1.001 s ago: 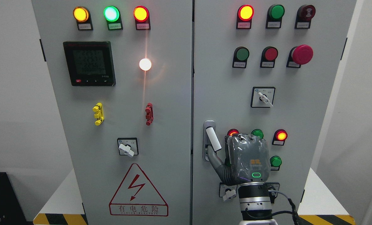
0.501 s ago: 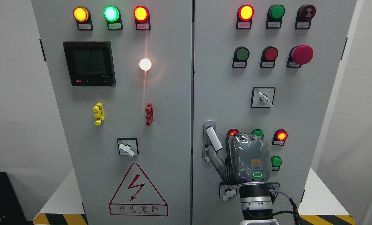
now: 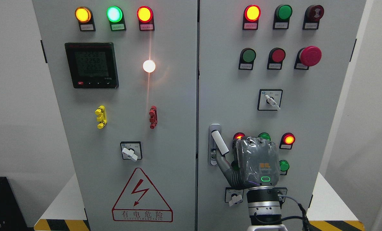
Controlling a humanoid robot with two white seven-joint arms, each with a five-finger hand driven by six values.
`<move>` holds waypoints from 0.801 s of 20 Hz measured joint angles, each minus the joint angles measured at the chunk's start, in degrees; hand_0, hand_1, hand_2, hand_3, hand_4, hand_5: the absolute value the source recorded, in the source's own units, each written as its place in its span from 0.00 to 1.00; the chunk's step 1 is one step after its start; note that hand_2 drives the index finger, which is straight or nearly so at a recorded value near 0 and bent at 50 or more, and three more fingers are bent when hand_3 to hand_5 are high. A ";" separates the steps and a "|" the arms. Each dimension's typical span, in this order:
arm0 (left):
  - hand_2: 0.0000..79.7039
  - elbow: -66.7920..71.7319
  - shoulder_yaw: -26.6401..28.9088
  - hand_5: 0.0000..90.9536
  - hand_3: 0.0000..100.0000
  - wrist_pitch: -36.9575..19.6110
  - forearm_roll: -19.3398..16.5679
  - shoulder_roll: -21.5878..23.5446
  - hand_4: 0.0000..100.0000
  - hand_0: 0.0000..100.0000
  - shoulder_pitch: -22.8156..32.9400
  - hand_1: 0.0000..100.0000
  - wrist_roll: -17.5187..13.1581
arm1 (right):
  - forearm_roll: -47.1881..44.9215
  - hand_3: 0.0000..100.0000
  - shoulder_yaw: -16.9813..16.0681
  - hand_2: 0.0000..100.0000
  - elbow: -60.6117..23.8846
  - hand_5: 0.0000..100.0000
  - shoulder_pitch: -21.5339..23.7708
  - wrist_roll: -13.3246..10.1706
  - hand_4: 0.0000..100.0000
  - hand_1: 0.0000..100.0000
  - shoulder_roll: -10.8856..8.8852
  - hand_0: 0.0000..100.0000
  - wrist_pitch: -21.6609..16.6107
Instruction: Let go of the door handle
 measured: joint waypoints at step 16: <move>0.00 0.00 0.00 0.00 0.00 0.00 0.00 0.00 0.00 0.12 0.00 0.56 0.00 | -0.20 1.00 -0.46 0.96 -0.24 1.00 -0.12 0.21 1.00 0.45 0.00 0.50 0.00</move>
